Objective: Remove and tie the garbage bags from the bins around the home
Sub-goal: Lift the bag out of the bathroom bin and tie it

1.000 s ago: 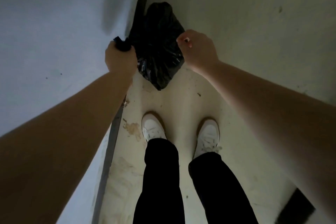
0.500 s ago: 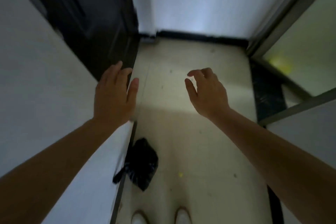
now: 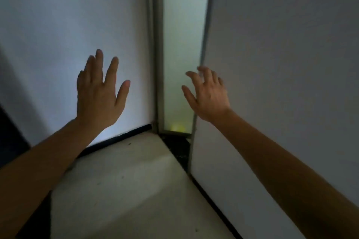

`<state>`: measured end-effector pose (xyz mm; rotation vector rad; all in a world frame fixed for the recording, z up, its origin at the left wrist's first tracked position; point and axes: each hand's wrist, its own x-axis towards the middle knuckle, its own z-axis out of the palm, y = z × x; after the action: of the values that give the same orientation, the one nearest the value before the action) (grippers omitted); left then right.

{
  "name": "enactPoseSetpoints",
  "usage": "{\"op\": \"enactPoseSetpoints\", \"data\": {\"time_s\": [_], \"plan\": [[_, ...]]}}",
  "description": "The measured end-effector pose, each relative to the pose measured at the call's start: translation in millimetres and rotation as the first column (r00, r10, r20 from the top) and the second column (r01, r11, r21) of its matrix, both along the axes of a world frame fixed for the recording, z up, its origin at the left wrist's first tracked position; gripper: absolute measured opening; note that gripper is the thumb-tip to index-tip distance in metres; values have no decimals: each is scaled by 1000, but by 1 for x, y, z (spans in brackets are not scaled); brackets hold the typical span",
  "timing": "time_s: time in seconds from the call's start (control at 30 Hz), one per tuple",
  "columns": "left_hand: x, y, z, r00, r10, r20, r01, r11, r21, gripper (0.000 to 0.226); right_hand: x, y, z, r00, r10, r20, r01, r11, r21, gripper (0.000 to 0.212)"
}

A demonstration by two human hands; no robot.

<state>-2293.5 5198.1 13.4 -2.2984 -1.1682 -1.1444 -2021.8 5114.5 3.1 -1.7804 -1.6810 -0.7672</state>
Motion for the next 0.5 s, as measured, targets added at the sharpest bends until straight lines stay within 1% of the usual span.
{"op": "enactPoseSetpoints", "data": {"time_s": [0.1, 0.17, 0.23, 0.37, 0.43, 0.5], "plan": [[81, -43, 6, 972, -235, 13, 235, 971, -30, 68, 52, -103, 9, 974, -226, 9, 225, 974, 19, 46], [136, -80, 4, 919, -393, 35, 394, 919, -13, 67, 80, -178, 10, 919, -392, 34, 393, 920, -16, 48], [192, -126, 1, 849, -527, 39, 528, 850, 8, 67, 102, -260, 10, 846, -532, 46, 534, 845, -44, 50], [297, -253, 2, 653, -756, 49, 758, 651, -50, 71, 123, -439, 13, 641, -763, 78, 767, 635, -94, 52], [337, -329, 8, 540, -841, 38, 841, 539, -41, 70, 128, -530, 18, 517, -853, 73, 855, 511, -86, 54], [370, -410, 16, 417, -908, 36, 909, 417, -11, 69, 131, -618, 25, 390, -920, 31, 920, 388, -57, 55]]}}
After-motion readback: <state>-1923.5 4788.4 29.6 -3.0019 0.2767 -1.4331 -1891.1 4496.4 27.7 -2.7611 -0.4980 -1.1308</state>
